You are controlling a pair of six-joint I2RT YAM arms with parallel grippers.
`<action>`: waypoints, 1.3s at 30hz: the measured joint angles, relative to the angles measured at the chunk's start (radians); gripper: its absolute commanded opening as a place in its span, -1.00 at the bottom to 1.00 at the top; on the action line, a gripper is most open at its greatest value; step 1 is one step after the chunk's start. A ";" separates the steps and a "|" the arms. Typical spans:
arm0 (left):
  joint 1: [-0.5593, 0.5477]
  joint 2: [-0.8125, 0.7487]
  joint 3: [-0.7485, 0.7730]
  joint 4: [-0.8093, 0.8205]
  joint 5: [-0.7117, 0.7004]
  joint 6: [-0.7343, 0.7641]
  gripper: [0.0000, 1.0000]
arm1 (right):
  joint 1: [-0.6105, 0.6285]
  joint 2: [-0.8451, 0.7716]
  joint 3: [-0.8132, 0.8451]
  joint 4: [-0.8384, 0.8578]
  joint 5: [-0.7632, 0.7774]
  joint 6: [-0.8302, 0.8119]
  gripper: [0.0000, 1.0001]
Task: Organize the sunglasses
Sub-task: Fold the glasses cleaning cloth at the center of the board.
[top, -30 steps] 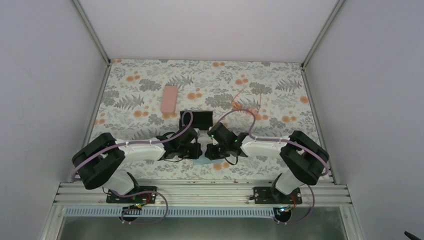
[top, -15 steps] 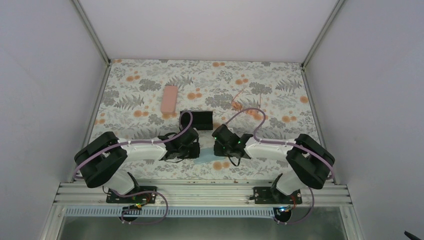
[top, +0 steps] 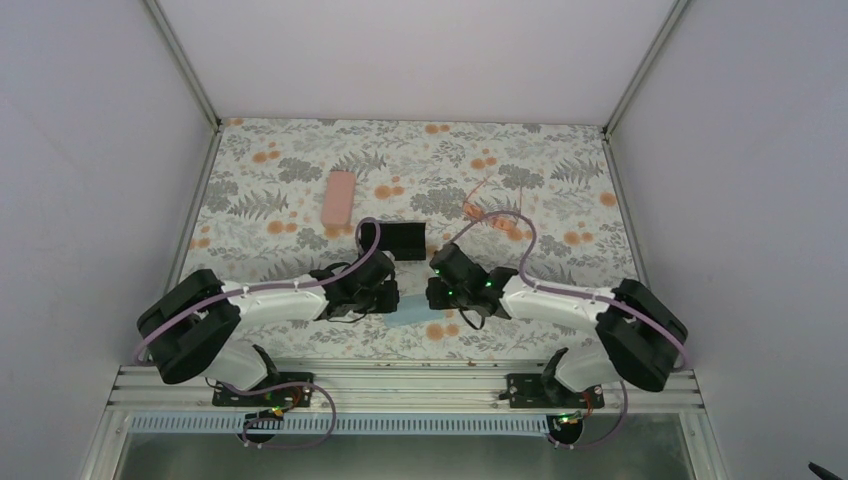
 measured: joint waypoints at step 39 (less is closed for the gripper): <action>-0.001 -0.184 -0.023 -0.182 -0.081 -0.147 -0.14 | -0.008 0.056 0.064 -0.192 0.126 0.036 -0.18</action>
